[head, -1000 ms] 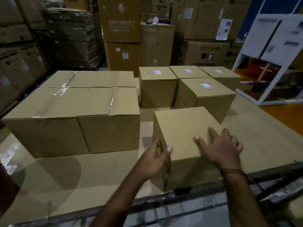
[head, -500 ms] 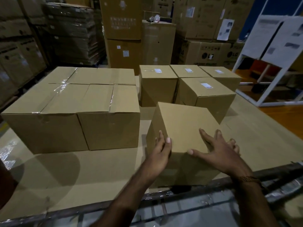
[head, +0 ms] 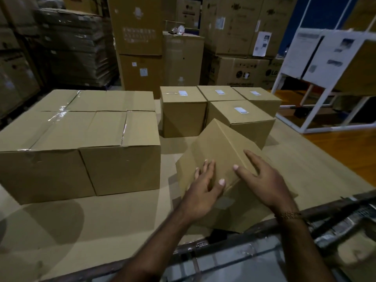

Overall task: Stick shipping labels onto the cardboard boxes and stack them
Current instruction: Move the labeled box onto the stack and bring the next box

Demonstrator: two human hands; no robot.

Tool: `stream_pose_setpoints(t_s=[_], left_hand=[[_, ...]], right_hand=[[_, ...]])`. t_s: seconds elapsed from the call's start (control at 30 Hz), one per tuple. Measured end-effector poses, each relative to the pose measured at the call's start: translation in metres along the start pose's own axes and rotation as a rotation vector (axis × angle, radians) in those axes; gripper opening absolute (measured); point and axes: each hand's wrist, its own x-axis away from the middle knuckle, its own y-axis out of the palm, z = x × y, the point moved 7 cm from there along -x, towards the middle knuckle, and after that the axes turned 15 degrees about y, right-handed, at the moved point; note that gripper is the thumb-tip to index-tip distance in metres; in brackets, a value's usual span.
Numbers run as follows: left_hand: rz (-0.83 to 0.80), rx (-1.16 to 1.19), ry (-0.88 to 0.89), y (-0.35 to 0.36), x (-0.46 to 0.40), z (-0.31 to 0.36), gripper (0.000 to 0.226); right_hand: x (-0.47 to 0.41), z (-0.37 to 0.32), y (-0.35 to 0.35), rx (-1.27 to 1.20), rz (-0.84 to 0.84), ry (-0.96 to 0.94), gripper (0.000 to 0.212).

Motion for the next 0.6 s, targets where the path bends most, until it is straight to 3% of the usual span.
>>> stream_pose_setpoints(t_s=[0.1,0.23,0.33,0.43,0.6], left_hand=[[0.057,-0.045,-0.177,0.001,0.004,-0.023,0.090],[0.227,0.051,-0.406,-0.015,0.021,-0.063,0.097],[0.305,0.199,-0.315,-0.023,0.019,-0.066,0.094],[0.381,0.124,-0.272,-0.034,0.015,-0.053,0.091],[0.465,-0.028,-0.213,-0.077,0.013,-0.038,0.085]], right_hand=[[0.001,0.007,-0.016,-0.103,-0.014,0.007,0.089],[0.000,0.020,-0.028,-0.209,-0.040,0.012,0.096],[0.000,0.022,-0.026,-0.230,-0.068,-0.007,0.086],[-0.001,0.015,-0.024,-0.266,-0.109,-0.047,0.062],[-0.020,0.020,-0.016,-0.337,-0.169,0.050,0.054]])
